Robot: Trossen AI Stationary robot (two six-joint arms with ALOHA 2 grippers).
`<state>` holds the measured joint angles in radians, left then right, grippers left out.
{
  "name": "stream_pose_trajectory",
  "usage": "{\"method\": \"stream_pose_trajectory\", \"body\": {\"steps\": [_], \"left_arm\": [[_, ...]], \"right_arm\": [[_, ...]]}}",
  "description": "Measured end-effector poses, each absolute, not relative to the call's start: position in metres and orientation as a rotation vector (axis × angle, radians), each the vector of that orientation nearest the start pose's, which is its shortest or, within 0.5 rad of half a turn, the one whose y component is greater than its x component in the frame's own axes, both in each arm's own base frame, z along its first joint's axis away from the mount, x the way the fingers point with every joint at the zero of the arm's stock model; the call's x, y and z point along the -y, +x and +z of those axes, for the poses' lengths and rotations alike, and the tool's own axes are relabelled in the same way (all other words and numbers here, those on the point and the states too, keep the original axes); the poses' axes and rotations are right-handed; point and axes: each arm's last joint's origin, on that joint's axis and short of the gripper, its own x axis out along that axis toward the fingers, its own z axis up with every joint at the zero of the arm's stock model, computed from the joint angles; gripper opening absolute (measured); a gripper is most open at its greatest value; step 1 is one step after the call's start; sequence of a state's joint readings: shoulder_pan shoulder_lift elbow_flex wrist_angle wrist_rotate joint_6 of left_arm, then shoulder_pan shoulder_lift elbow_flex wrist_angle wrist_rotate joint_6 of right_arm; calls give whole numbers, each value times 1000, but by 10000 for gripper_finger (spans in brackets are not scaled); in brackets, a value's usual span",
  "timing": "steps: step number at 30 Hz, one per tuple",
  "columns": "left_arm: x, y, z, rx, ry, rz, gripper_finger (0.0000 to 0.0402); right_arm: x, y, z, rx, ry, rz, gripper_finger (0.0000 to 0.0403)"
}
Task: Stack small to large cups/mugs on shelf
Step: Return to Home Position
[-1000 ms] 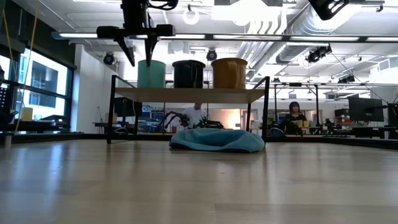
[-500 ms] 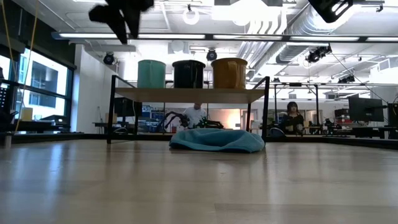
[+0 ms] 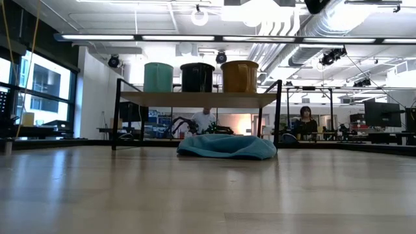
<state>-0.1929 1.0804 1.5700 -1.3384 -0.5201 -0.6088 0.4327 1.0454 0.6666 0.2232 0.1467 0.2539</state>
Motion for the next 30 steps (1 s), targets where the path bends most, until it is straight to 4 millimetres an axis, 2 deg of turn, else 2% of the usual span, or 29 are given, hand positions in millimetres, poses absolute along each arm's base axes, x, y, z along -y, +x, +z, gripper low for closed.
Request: {"method": "stream_pose_trajectory", "body": {"steps": [6, 9, 11, 13, 15, 20, 25, 30], "left_arm": [[16, 104, 451, -475, -175, 546, 179], [7, 82, 454, -383, -211, 649, 179], [0, 67, 456, -310, -309, 697, 179], [-4, 54, 459, -234, -412, 700, 179], [-8, 46, 463, -201, -406, 675, 179], [-5, 47, 472, -229, -194, 510, 179], [1, 54, 481, -223, 32, 318, 179], [1, 49, 491, -136, 120, 220, 179]], "right_arm": [[-70, 208, 310, 40, 138, 188, 73], [-58, 199, 329, 187, 99, 133, 73], [-50, 190, 340, 269, 73, 98, 73], [-43, 180, 350, 335, 42, 69, 73], [-37, 168, 357, 382, 18, 45, 73], [-27, 141, 369, 441, -26, 9, 73], [-21, 124, 368, 403, -49, -19, 73], [-18, 113, 367, 391, -54, -28, 73]]}}
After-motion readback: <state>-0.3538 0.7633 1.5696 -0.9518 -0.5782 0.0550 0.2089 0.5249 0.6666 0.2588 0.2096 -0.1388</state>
